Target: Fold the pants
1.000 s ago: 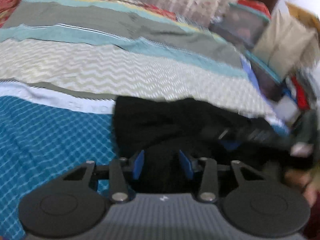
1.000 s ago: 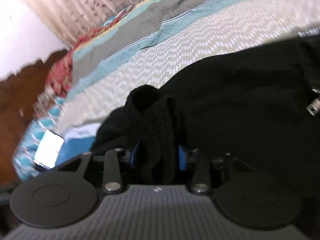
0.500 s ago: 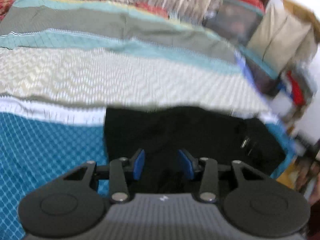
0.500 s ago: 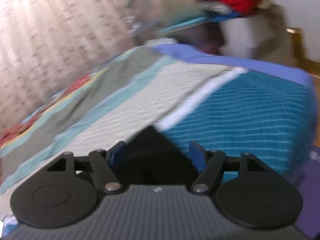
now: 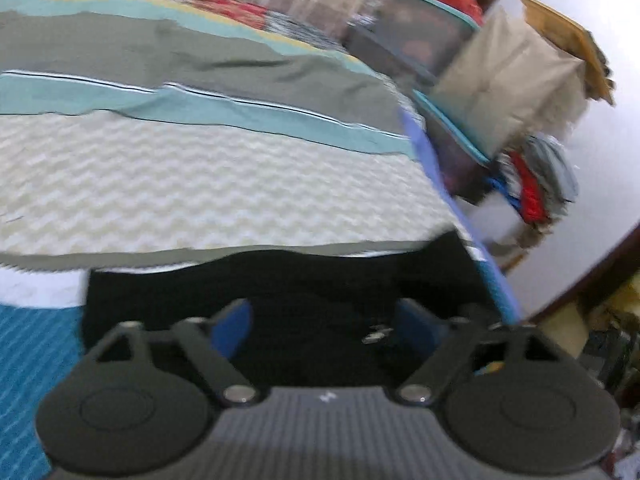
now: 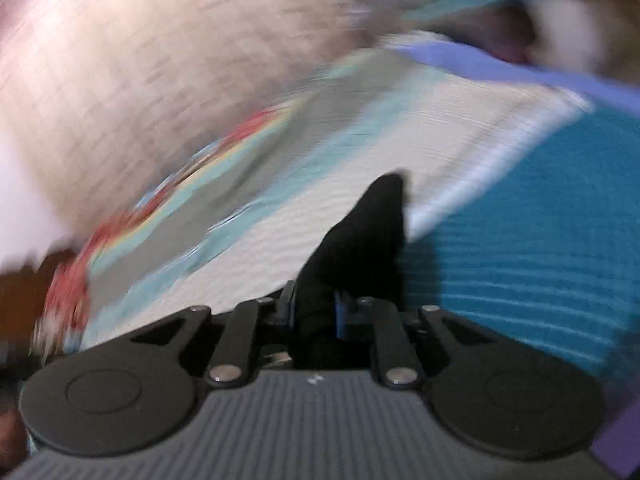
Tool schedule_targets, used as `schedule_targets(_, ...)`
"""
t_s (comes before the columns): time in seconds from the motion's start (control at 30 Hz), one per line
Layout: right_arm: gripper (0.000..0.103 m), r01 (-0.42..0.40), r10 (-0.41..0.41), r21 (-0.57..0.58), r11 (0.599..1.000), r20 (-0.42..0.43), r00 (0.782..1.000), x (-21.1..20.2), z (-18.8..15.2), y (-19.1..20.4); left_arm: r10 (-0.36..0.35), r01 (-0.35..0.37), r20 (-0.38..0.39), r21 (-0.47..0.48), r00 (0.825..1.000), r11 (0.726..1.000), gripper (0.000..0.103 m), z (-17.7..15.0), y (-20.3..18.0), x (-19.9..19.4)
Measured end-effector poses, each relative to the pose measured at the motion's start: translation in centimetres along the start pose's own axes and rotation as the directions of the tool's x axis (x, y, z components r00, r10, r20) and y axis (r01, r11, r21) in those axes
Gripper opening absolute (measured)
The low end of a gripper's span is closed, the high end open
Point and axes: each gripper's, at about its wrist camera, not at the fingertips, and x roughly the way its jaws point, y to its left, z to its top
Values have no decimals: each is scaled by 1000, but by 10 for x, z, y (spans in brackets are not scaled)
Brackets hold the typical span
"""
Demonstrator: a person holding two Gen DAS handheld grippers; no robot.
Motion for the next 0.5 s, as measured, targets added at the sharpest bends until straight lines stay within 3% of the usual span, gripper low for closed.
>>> schedule_targets(0.1,20,-99,90,-190,977,-55,994,10,-12,63,-58,58,-34,-13,998,998,103,10,-13,16)
schedule_targets(0.2,20,-185,155,-267,946,-128,980,21,-28,100,-82,77,-70,-81,994,994,102,15,-4,35)
schedule_targets(0.23,20,-204,167,-284,937,-147,975,26,-31,107,-89,80,-73,-110,993,991,91,14,1,40)
schedule_targets(0.27,20,-230,187,-300,926,-166,968,28,-35,116,-89,79,-73,-124,993,989,59,13,7,44)
schedule_targets(0.3,20,-268,219,-304,914,-187,958,29,-41,125,-98,87,-83,-129,992,988,38,11,12,48)
schedule_targets(0.33,19,-304,249,-300,904,-207,946,30,-44,131,-110,96,-99,-139,989,986,1,8,18,51)
schedule_targets(0.4,19,-364,300,-299,882,-241,923,31,-49,141,-119,107,-69,-163,990,981,2,3,29,45)
schedule_targets(0.5,19,-405,326,-356,842,-263,908,27,-48,152,-123,125,24,-130,992,984,3,3,35,17)
